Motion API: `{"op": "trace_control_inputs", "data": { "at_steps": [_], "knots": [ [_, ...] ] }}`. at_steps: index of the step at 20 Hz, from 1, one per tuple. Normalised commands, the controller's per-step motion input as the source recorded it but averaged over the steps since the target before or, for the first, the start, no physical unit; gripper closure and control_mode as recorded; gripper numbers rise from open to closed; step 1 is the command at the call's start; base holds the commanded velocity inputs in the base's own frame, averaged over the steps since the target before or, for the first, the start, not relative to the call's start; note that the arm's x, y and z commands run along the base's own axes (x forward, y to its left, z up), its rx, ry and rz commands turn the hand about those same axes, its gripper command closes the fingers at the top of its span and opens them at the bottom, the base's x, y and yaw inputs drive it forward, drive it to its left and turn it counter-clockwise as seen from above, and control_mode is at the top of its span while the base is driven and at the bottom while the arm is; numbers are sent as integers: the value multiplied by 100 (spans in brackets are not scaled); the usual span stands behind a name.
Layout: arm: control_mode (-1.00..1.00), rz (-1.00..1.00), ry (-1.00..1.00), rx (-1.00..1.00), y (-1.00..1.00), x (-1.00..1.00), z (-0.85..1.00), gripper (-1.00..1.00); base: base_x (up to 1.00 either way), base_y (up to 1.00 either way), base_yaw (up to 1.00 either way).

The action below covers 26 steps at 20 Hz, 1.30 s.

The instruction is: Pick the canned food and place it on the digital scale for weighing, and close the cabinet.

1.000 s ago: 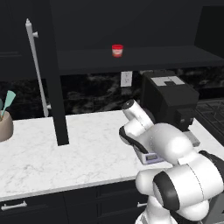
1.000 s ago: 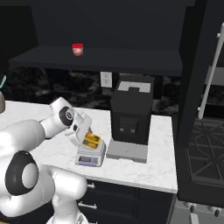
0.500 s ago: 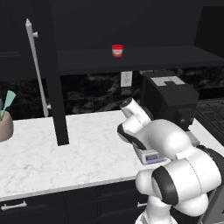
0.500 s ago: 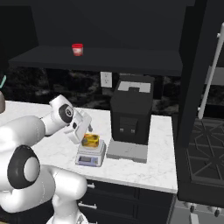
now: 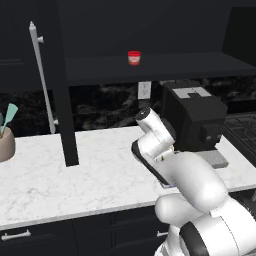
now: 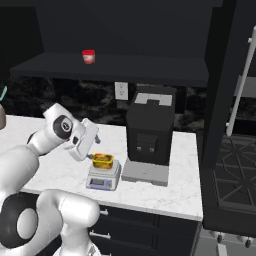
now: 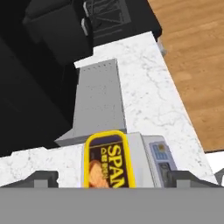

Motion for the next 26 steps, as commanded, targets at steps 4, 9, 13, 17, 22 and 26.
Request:
{"op": "trace_control_inputs", "data": {
  "at_steps": [4,9,13,17,22,26],
  "knots": [
    [-100,6,-32,-4,0,-64,75,-100,0,0,0],
    [-100,17,-35,-1,-6,-92,39,-100,0,0,0],
    [-100,19,-39,0,-12,-81,67,-100,0,0,0],
    [-100,15,-67,8,-31,-67,58,-100,0,0,0],
    [-100,14,-80,23,-37,-68,31,-100,0,0,0],
    [-100,23,-55,45,-68,-40,-13,-100,0,0,0]
  ]
}}
